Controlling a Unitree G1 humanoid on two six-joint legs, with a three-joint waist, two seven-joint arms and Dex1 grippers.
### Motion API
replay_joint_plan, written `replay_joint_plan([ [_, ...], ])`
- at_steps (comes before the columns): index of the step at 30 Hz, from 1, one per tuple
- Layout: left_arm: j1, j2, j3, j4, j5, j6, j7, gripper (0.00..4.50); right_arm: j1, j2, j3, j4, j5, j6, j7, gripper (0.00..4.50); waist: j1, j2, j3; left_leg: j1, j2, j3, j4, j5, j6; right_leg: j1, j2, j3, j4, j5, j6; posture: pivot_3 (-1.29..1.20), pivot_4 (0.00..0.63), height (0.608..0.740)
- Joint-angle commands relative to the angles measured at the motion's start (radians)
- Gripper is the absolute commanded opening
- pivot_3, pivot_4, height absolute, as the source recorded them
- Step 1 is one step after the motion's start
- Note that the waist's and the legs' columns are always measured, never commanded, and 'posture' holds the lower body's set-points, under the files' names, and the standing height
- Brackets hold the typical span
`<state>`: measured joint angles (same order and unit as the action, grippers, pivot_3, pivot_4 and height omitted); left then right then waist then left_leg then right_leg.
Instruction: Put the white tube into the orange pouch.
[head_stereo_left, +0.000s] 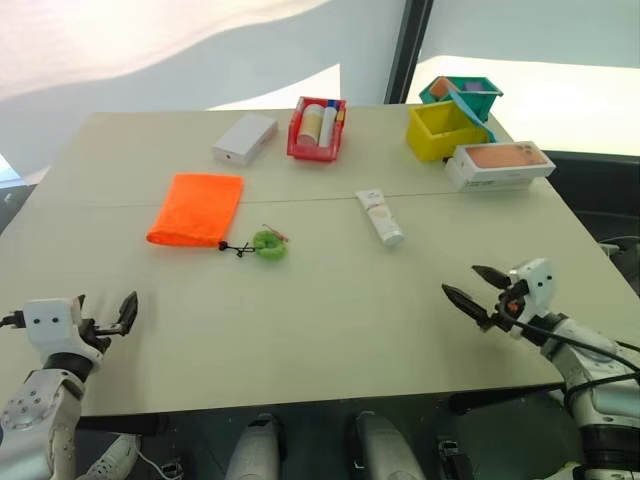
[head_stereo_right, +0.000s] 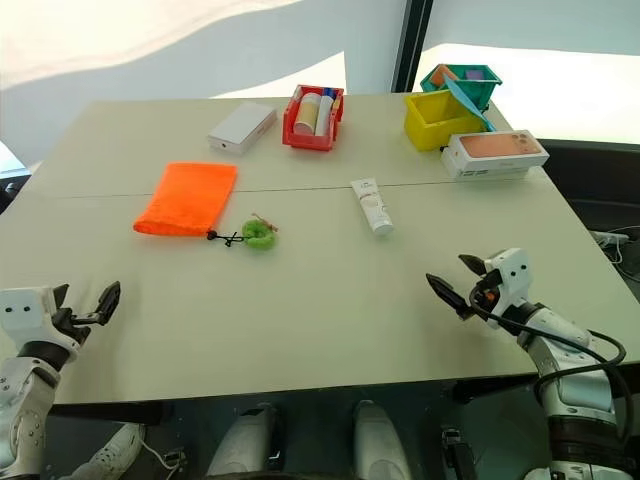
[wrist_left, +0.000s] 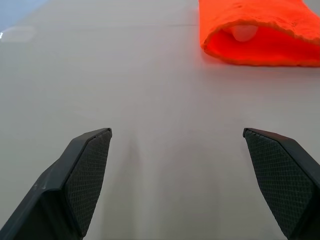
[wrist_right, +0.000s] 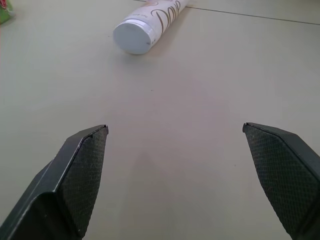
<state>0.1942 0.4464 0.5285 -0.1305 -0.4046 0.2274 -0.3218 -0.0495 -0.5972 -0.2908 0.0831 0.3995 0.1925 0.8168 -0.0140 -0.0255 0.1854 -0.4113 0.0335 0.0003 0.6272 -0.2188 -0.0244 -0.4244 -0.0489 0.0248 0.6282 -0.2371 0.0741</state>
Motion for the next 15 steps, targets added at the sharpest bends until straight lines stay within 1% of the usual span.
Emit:
replay_joint_plan([
  [1,0.004,0.014,0.024,-0.044,0.001,-0.007,0.002,4.50,0.000,-0.013,-0.025,-0.037,0.024,0.000,0.005,4.48,0.000,0.000,0.000,0.000,0.000,0.000,0.000,0.000,0.000,0.000,0.000,0.000,0.000,0.000,0.000,0.00,0.150,0.740],
  [9,-0.010,-0.001,0.029,-0.040,-0.025,0.003,0.003,4.50,-0.007,-0.009,-0.018,-0.041,0.025,0.001,0.006,4.48,0.000,0.000,0.000,0.000,0.000,0.000,0.000,0.000,0.000,0.000,0.000,0.000,0.000,0.000,0.000,0.00,0.150,0.740],
  [15,-0.039,0.004,-0.004,-0.039,-0.007,-0.005,0.008,4.50,-0.012,0.000,-0.001,-0.082,0.035,0.016,0.006,4.48,0.000,0.000,0.000,0.000,0.000,0.000,0.000,0.000,0.000,0.000,0.000,0.000,0.000,0.000,0.000,0.00,0.150,0.740],
])
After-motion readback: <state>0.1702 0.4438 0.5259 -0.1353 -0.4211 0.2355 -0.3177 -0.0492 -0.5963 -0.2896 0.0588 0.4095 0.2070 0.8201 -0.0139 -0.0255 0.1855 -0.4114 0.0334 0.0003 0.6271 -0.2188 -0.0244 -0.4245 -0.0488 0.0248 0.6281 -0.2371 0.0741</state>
